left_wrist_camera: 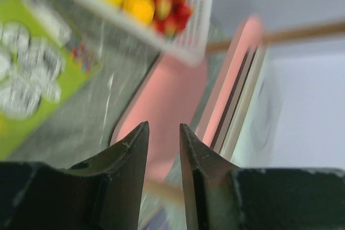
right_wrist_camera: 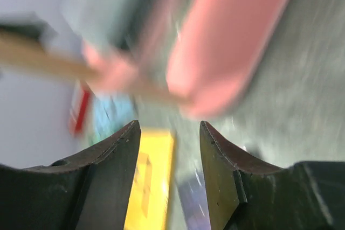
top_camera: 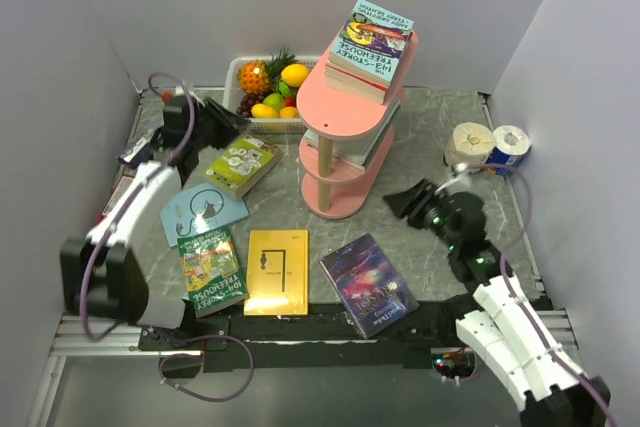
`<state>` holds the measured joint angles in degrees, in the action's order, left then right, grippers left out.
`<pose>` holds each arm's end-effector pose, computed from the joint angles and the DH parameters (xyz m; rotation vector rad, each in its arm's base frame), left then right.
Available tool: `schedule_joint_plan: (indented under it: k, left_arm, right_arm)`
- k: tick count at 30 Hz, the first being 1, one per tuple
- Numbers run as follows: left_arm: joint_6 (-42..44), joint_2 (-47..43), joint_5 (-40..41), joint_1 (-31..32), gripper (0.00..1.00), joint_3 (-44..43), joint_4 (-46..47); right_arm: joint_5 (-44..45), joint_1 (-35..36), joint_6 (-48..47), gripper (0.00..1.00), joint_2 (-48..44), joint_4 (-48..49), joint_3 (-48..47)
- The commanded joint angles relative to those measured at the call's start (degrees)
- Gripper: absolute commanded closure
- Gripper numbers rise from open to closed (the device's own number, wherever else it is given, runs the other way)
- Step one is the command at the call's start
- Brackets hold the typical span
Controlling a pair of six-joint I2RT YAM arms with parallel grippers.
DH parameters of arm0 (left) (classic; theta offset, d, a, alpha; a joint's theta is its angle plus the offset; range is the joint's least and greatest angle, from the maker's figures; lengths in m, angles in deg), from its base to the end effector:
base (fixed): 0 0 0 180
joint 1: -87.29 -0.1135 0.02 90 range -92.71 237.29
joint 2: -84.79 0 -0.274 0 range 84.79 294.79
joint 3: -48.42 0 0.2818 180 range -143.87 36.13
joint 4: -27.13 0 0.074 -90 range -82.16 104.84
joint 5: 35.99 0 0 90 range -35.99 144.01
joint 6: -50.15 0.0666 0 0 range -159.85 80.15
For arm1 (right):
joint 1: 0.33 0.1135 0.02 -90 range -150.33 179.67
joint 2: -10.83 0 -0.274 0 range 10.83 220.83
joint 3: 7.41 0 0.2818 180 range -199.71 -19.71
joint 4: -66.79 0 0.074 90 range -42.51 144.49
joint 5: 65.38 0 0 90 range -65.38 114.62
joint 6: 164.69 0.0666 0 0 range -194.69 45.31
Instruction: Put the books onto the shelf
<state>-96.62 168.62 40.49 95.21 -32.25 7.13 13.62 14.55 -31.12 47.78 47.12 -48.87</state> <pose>0.3935 -0.0705 0.3158 -0.7145 1.9683 -0.9461 0.2060 0.0679 0.2639 0.3386 1.8948 0.8784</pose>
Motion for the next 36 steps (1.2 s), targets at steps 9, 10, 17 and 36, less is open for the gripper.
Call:
schedule_joint_plan:
  k: [9, 10, 17, 36]
  left_arm:
    - [-5.3, -35.6, 13.3, 20.4, 0.72, 40.1, -9.7]
    - [-8.9, -38.5, 15.5, 22.9, 0.73, 42.0, -10.0]
    - [-19.7, -39.4, 22.6, 26.9, 0.83, 54.1, -8.3]
    - [-16.1, -19.7, 25.4, 26.8, 0.91, 51.4, -4.7]
  right_arm:
    - [-1.8, 23.9, 3.8, 0.41, -2.8, 17.9, 21.0]
    - [-1.3, 25.3, 4.7, 0.41, -1.4, 21.7, 21.3]
    - [4.8, 37.6, 6.6, 0.33, 18.1, 30.0, 15.2]
    - [11.3, 43.7, 9.4, 0.27, 41.8, 22.6, 1.0]
